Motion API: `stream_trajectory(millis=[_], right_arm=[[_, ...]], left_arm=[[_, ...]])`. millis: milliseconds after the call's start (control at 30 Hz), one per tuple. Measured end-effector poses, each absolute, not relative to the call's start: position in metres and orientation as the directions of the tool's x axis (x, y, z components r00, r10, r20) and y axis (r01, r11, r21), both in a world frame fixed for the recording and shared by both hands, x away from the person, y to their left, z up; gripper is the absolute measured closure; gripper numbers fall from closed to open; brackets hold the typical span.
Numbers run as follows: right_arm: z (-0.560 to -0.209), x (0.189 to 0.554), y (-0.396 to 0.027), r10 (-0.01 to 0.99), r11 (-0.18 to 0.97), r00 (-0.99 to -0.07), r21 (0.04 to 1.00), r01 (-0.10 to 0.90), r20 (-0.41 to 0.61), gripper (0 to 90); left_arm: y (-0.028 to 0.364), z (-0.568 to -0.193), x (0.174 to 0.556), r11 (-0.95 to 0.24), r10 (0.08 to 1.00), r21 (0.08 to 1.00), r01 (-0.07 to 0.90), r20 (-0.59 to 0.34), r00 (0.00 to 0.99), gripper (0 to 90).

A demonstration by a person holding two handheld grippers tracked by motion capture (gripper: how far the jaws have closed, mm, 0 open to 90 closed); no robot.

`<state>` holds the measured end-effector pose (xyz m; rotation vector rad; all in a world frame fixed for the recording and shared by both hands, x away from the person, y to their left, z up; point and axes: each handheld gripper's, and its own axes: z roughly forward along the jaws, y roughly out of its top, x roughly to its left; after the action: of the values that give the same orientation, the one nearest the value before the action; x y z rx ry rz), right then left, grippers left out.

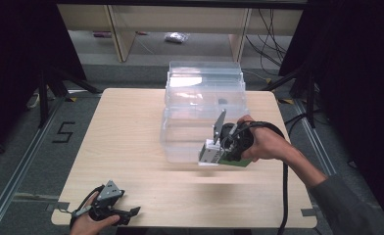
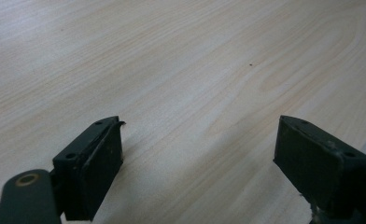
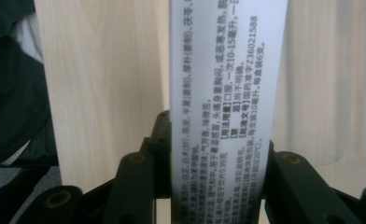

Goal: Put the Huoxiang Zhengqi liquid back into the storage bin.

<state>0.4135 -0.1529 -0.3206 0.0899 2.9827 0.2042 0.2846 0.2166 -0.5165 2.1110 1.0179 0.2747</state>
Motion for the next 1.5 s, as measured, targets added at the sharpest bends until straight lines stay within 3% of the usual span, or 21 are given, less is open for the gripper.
stream_trajectory(millis=[400,800,933,1367,1500], right_arm=[[-0.298,0.434,-0.141,0.084,0.986,-0.983,0.157,0.058,-0.166,65.1],[-0.302,0.468,-0.152,0.107,0.986,-0.978,0.149,0.08,-0.181,65.1],[-0.308,0.481,-0.156,0.15,0.983,-0.974,0.13,0.129,-0.17,65.1],[-0.336,0.515,-0.164,0.135,0.988,-0.977,0.104,0.119,-0.164,65.0],[-0.342,0.516,-0.166,0.177,0.983,-0.975,0.079,0.168,-0.136,65.0]], left_arm=[[0.218,-0.516,0.286,-0.401,0.742,0.709,0.58,-0.119,0.659,14.9],[0.217,-0.517,0.285,-0.381,0.745,0.716,0.585,-0.137,0.653,14.9],[0.218,-0.516,0.285,-0.406,0.741,0.708,0.578,-0.116,0.662,14.9],[0.216,-0.517,0.284,-0.386,0.74,0.719,0.578,-0.133,0.659,14.9],[0.216,-0.517,0.285,-0.388,0.739,0.716,0.58,-0.134,0.66,14.9]])
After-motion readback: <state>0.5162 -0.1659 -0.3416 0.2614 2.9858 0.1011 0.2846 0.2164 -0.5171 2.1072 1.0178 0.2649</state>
